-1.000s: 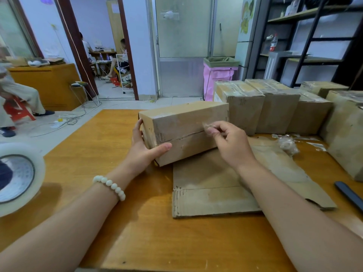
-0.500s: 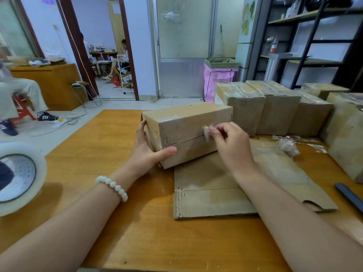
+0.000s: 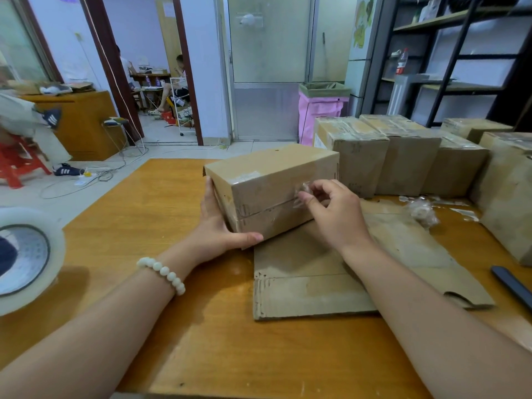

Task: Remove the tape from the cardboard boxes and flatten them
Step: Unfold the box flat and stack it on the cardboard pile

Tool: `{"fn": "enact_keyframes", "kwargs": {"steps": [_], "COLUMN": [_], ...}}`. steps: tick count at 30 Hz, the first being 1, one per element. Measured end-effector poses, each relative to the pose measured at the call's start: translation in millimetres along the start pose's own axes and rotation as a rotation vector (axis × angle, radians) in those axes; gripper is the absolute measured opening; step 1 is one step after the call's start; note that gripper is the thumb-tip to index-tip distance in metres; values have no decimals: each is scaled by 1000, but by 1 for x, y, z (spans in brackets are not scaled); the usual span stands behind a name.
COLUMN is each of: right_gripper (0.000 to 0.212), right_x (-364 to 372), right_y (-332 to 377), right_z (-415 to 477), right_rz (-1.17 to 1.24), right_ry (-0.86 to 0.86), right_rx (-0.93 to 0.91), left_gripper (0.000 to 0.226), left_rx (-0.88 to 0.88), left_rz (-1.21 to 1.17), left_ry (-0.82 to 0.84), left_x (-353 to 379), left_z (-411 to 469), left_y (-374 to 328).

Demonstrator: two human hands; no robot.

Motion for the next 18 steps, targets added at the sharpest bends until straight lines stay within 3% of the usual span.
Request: {"fn": "enact_keyframes", "kwargs": {"steps": [4,9,13,15,18], "right_gripper": [8,18,5,19,12], "right_x": [11,27,14,0,-6], "right_y": [2,12,-3,-5,14], "right_z": [-2,-7,-4,-5,-3], "right_rz": [137,425,164,108,-35], "right_ry": [97,164,88,-30,-69], "right_rx": [45,143,166,167,3], "left_gripper": [163,168,169,169,164], "left_rx": [-1,-38,-58,-66,-60], "left_rz": [18,-18,-57,-68,-57], "left_ry": [-20,-21,-4,10,11], "left_x": [-1,-5,-3,-2,1], "left_z": [1,3,4,4,2], "left_y": [-1,4,3,2,1]}}
Point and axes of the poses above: each hand's wrist, its own z-axis towards the middle knuckle, its own x-axis out of the palm, y = z × x, the point moved 10 cm from there along z, towards the middle knuckle, and after that the axes turned 12 degrees about -x, right-handed, at the moved point
